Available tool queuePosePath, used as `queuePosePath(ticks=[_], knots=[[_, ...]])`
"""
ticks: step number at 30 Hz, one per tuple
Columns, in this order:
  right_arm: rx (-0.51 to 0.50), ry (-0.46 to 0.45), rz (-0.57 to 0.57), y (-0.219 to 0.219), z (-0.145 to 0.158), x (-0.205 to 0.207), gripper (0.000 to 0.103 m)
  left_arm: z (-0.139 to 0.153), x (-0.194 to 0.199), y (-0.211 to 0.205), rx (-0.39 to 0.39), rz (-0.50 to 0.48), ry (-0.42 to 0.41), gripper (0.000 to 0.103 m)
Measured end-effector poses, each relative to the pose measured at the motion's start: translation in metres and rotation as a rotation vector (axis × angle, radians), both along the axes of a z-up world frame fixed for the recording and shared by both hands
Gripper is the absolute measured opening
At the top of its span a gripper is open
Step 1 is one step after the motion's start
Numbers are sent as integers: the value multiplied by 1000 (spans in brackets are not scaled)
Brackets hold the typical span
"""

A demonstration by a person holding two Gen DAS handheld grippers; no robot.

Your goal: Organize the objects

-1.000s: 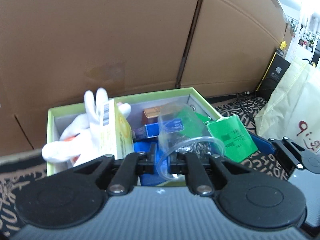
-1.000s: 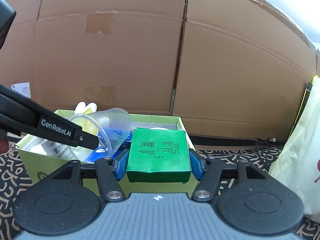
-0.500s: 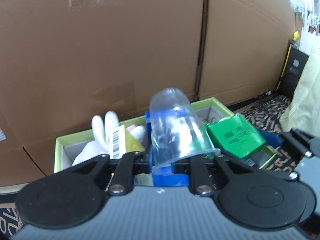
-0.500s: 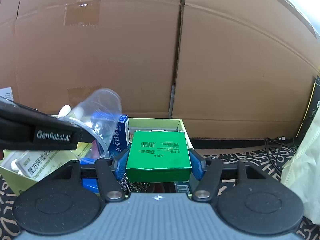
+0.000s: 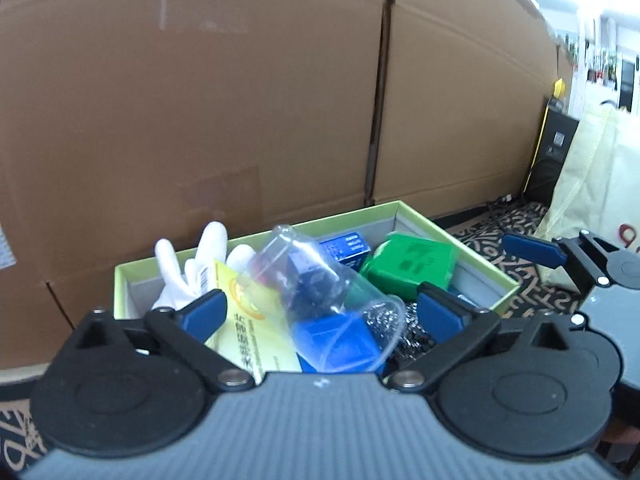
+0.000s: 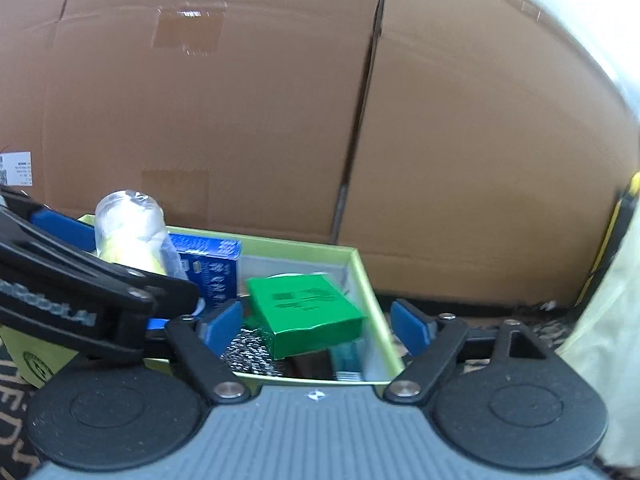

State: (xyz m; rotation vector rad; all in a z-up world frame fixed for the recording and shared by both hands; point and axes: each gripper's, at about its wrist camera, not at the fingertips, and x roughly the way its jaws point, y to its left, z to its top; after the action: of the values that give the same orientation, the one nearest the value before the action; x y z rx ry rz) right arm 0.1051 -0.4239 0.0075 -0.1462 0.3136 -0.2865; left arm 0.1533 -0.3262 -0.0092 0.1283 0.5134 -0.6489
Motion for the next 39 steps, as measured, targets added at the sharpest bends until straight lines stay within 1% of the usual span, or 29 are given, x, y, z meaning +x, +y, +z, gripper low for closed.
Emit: queuePosePath(ticks=[3, 8, 12, 16, 19, 23, 25, 27, 31, 35, 39], knots=[[-14, -18, -8, 3, 3, -13, 87, 5, -10, 9, -31, 5, 28, 103], [13, -28, -38, 7, 7, -36, 89, 10, -32, 32, -75, 39, 66, 103], [50, -25, -25, 18, 6, -65, 96, 9, -59, 49, -61, 80, 67, 103], [100, -8, -11, 27, 3, -93, 97, 6, -84, 68, -45, 140, 89, 103], [141, 21, 2, 32, -3, -106, 98, 2, -104, 84, -35, 181, 95, 103], [147, 63, 14, 50, -13, -123, 99, -6, -125, 92, 42, 244, 97, 103], [136, 72, 15, 56, -16, -125, 99, -9, -130, 94, 62, 257, 101, 103], [136, 82, 9, 60, -18, -124, 100, -9, -134, 97, 66, 273, 98, 103], [132, 77, -20, 63, -17, -126, 100, -6, -138, 98, 102, 295, 64, 103], [166, 63, -44, 58, -13, -128, 100, -3, -138, 104, 90, 304, 58, 103], [169, 58, -59, 57, -12, -130, 100, -3, -137, 107, 95, 319, 55, 103]])
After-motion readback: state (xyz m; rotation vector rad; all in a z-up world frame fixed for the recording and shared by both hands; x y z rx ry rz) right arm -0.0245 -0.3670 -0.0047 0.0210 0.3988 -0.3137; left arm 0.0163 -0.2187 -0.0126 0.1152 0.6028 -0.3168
